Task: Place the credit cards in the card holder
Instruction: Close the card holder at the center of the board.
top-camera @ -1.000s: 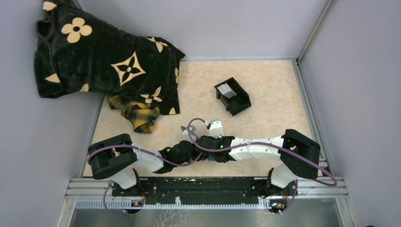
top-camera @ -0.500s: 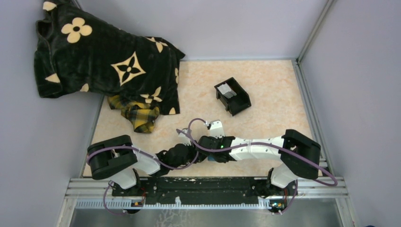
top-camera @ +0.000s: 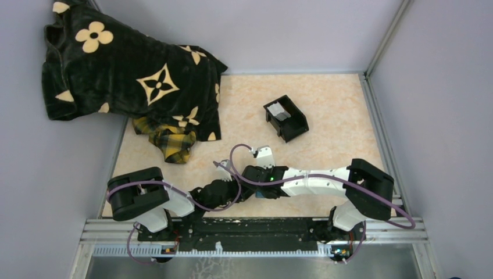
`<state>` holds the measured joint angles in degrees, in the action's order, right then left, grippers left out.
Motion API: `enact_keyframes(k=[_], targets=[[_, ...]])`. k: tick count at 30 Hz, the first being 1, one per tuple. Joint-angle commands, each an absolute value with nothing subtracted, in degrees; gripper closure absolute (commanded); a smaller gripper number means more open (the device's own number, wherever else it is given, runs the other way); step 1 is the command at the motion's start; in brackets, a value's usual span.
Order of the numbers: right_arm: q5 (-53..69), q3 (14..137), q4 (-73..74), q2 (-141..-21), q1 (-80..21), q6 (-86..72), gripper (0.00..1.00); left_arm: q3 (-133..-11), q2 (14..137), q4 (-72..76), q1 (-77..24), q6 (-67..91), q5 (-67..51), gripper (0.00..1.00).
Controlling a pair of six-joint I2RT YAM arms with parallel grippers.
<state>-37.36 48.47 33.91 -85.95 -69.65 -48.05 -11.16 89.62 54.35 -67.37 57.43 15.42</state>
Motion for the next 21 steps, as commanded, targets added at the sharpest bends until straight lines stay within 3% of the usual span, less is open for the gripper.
enact_keyframes(k=[1, 21], targets=[[-39.5, 51.9, 34.0, -86.5, -70.5, -47.4, 1.00, -8.7, 91.4, 46.2, -68.3, 56.8, 15.6, 0.59], [-38.1, 52.3, 32.6, -88.9, -70.6, -47.2, 1.00, -10.5, 94.7, 46.2, -69.8, 56.2, 15.6, 0.61]])
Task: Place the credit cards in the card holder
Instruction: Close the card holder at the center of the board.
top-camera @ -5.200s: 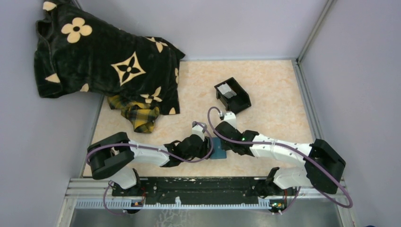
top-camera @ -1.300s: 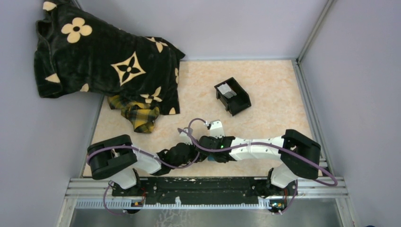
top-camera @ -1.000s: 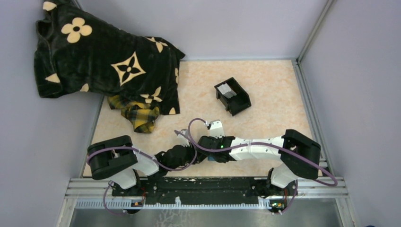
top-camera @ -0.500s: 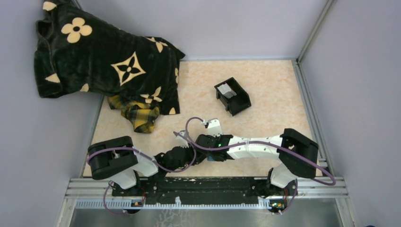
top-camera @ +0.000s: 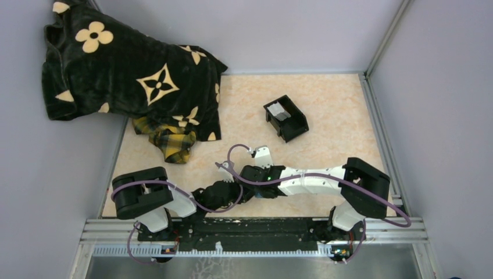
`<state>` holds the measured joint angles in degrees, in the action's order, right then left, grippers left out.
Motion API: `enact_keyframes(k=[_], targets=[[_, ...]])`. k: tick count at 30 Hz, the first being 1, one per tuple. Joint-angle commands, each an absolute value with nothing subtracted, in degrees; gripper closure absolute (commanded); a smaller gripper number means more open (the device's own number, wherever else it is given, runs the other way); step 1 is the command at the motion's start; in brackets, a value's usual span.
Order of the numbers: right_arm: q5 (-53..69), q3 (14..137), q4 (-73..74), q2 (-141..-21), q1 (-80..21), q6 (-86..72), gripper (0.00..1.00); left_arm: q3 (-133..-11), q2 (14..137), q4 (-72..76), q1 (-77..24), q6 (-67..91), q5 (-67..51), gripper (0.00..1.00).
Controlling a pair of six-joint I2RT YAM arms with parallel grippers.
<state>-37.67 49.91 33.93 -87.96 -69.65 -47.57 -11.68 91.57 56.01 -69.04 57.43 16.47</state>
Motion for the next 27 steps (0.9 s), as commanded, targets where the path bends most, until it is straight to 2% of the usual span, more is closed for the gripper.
enact_keyframes(k=[1, 9, 21, 27], targets=[[-38.0, 52.2, 32.5, -89.1, -70.5, -47.2, 1.00, -10.5, 94.9, 46.2, -69.8, 56.1, 15.5, 0.61], [-37.8, 53.1, 32.7, -90.0, -71.2, -47.4, 1.00, -10.8, 96.4, 46.8, -70.1, 56.4, 15.5, 0.62], [-38.1, 53.8, 33.3, -90.4, -71.6, -47.7, 1.00, -10.2, 98.7, 50.5, -70.6, 56.9, 14.9, 0.72], [-38.3, 54.4, 33.7, -90.5, -71.9, -47.9, 1.00, -9.7, 99.6, 52.1, -70.6, 57.3, 14.7, 0.73]])
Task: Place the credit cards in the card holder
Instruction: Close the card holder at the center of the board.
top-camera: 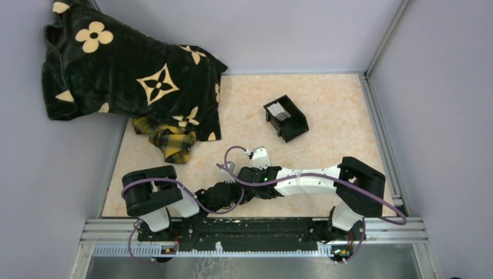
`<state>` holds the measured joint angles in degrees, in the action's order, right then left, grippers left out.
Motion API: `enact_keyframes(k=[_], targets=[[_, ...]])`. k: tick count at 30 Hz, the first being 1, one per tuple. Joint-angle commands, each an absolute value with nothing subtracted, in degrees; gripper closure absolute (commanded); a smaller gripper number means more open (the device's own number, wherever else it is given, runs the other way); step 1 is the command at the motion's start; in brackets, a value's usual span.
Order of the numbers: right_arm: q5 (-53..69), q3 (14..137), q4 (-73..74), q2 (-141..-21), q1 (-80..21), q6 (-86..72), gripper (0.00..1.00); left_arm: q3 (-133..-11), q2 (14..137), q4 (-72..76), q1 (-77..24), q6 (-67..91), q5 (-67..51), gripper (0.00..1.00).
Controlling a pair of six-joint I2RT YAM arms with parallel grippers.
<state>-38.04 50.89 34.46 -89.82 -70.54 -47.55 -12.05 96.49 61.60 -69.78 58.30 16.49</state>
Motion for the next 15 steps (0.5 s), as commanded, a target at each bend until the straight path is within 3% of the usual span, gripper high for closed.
enact_keyframes(k=[1, 15], targets=[[-38.3, 54.4, 33.8, -90.5, -72.0, -47.9, 1.00, -9.7, 99.7, 52.3, -70.6, 57.3, 14.6, 0.73], [-38.3, 54.2, 34.1, -91.0, -72.7, -48.7, 1.00, -9.8, 100.0, 52.8, -70.7, 57.6, 14.5, 0.73]])
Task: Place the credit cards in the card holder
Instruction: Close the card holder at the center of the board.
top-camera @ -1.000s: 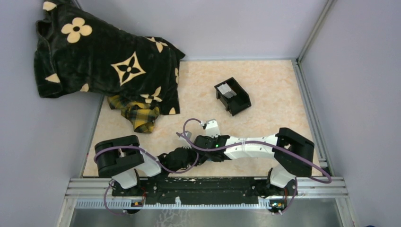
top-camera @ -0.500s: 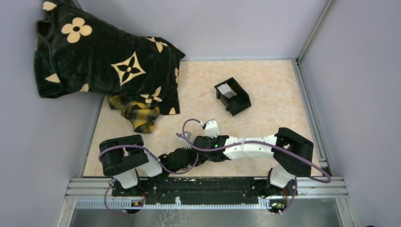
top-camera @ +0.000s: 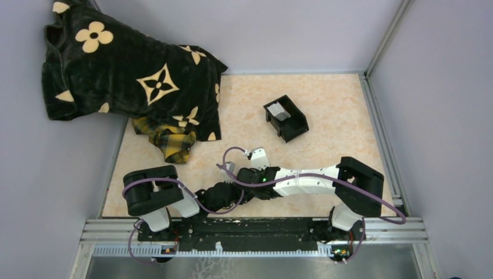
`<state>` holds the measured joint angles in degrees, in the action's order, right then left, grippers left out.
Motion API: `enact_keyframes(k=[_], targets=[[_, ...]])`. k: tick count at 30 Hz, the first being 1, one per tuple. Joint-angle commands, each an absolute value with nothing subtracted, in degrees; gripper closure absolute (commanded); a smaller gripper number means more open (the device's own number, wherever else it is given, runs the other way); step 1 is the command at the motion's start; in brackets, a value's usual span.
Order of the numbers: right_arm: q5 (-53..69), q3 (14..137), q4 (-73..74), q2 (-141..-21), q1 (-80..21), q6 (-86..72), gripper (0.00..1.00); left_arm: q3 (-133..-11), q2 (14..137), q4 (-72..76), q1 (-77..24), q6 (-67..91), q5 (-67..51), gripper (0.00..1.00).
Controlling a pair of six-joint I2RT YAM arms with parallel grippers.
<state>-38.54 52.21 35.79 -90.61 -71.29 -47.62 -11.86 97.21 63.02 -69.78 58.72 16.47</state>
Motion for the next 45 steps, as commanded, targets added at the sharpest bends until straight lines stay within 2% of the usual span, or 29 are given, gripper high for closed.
enact_keyframes(k=[1, 45], targets=[[-38.3, 54.1, 34.1, -91.1, -72.7, -48.8, 1.00, -9.8, 100.0, 52.9, -70.7, 57.6, 14.6, 0.73], [-43.2, 52.0, 35.9, -89.1, -72.1, -51.3, 1.00, -10.0, 101.1, 53.3, -71.3, 57.8, 14.5, 0.74]])
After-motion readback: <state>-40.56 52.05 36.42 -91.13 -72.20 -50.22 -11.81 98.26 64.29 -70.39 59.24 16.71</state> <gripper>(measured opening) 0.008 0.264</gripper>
